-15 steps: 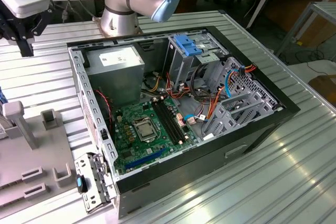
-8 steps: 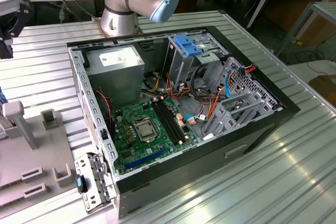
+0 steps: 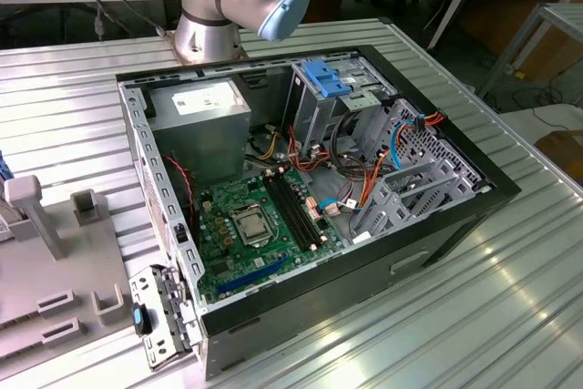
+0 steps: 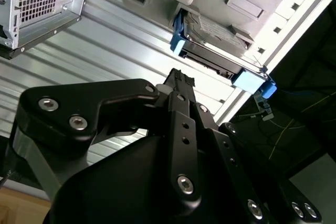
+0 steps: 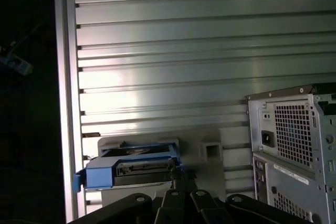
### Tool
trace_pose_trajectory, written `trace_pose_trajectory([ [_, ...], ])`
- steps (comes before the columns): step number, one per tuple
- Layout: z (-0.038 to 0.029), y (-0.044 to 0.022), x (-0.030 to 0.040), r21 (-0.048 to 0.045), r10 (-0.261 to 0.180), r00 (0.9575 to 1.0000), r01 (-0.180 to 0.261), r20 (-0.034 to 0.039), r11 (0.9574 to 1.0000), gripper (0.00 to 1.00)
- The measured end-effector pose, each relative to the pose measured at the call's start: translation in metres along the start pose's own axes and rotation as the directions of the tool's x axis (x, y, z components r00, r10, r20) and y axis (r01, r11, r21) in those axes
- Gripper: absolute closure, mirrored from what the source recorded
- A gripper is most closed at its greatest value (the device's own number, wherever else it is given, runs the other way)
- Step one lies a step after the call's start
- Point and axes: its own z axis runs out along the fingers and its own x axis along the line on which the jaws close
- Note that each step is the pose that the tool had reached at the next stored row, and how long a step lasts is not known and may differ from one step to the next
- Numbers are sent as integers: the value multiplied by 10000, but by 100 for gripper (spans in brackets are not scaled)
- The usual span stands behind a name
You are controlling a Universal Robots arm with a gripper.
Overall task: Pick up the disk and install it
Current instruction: 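Reach for the disk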
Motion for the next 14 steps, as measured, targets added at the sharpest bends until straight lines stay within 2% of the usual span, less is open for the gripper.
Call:
trace_pose_trajectory([
  [2, -3, -5, 60, 1, -17, 10000, 17, -2, 10000, 89],
  [4, -5, -23, 163, 0, -35, 10000, 35, -2, 10000, 89],
  [8, -10, -64, 306, 0, -40, 10000, 40, -3, 10000, 89],
  [14, -15, -86, 466, 0, -39, 10000, 39, -6, 10000, 89],
])
